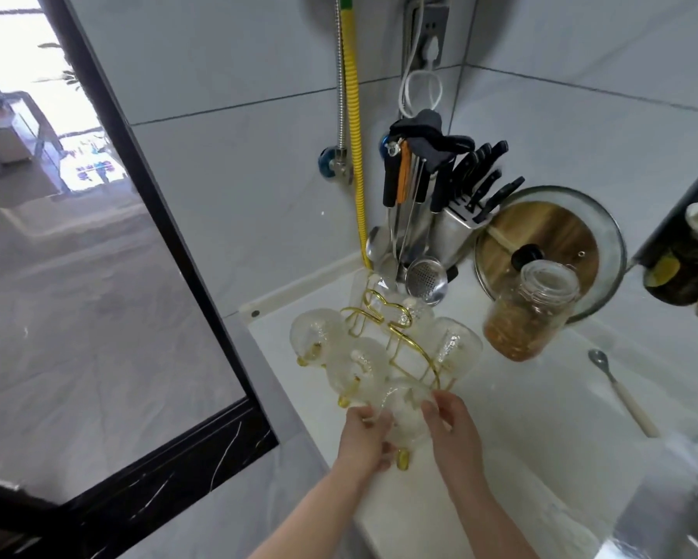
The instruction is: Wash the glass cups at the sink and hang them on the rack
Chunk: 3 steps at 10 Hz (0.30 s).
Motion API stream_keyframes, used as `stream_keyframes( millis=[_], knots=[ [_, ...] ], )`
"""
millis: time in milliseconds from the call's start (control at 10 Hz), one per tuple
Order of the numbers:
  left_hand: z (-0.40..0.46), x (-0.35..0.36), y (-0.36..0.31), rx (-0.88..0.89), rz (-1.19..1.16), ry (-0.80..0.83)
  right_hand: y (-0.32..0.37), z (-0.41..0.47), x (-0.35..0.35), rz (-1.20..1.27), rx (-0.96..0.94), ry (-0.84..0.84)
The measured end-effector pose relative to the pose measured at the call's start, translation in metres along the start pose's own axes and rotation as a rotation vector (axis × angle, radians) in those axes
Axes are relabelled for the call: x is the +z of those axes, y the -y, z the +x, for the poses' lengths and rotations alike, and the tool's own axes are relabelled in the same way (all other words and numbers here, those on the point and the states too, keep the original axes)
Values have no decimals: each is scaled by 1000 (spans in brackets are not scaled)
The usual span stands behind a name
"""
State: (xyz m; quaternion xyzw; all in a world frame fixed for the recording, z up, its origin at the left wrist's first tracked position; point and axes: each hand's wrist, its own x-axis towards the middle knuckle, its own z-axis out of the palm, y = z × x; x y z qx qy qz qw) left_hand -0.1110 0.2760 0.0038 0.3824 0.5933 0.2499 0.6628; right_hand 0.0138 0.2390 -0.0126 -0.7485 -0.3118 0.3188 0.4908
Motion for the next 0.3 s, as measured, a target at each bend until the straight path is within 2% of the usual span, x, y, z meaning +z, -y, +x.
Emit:
stream_keyframes(
  millis=[100,200,300],
  knots=[
    [-3,-5,-2,24,142,31,3,4,-3,-161,-65,46],
    [-3,-18,-5,30,365,87,11,8,-9,-477,-203,22],
    [-6,-41,-18,111,481,39,43,8,-8,-776,-360,94]
  ],
)
